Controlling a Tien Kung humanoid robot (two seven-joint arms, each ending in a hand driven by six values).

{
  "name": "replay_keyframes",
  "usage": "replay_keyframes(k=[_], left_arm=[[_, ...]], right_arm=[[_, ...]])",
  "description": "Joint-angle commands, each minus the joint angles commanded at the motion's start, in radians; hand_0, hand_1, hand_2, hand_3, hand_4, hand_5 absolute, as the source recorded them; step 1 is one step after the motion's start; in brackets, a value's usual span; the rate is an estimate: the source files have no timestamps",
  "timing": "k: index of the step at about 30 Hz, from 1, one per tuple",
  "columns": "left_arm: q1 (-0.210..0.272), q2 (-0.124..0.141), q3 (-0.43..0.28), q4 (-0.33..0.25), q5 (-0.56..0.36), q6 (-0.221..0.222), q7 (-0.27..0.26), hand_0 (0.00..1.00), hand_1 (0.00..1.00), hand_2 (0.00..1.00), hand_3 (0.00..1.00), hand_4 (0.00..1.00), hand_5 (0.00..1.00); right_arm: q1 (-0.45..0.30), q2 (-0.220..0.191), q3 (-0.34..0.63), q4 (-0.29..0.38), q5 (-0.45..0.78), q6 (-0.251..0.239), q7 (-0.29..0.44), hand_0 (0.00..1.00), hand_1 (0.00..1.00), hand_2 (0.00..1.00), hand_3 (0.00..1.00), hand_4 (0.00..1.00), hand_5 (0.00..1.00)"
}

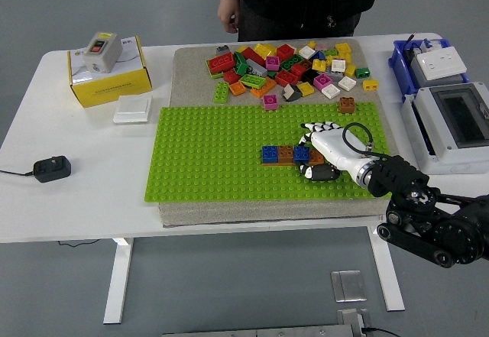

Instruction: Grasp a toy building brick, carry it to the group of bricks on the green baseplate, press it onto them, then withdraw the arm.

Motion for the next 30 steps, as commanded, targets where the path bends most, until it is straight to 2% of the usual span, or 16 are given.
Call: replay_keyframes(k=[30], left_arm=[[-0.002, -0.002, -0.013, 0.0, 0.015, 0.0, 0.002, 0.636, 0.602, 0.565, 0.694, 0.405, 0.721]], right_arm=[[0.002, -0.01, 0.015, 0.03, 0.019, -0.009, 0.004, 0.998, 0.998, 0.998, 0.748, 0.528, 0.418]])
